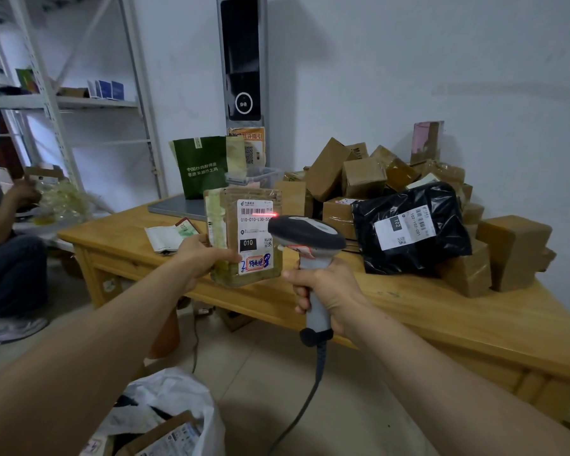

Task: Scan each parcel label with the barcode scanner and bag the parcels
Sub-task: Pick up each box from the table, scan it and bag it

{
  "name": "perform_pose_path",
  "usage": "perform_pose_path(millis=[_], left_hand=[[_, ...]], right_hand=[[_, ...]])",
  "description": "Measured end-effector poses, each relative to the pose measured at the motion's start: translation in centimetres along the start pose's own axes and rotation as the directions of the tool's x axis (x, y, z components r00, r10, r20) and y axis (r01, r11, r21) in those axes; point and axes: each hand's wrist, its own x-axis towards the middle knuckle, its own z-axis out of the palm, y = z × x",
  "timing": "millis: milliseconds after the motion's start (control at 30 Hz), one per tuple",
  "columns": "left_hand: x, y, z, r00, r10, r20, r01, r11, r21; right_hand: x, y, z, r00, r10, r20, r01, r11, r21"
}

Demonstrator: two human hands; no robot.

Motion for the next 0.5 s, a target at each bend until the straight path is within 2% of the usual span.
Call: perform_pose_path(millis=[133, 267, 500], left_hand=[[-0.3, -0.5, -0.6, 0.999, -0.043, -0.021, 0.042, 0.999, -0.015], [-0.8, -2.1, -2.4, 0.994, -0.101, -0.046, 0.095, 0.988, -0.125], [-1.7, -7.9, -8.6, 0.944, -0.26, -0.203, 0.206, 0.945, -0.254]], right_hand=[[0.2, 0.2, 0.6, 1.0, 0.012, 0.017, -0.013, 0.999, 0.032], [0.5, 0.8, 1.8, 0.995, 0.091, 0.027, -0.093, 0.99, 0.103], [0.9, 3.2, 5.5, 0.964, 0.239, 0.117, -0.256, 0.953, 0.162]])
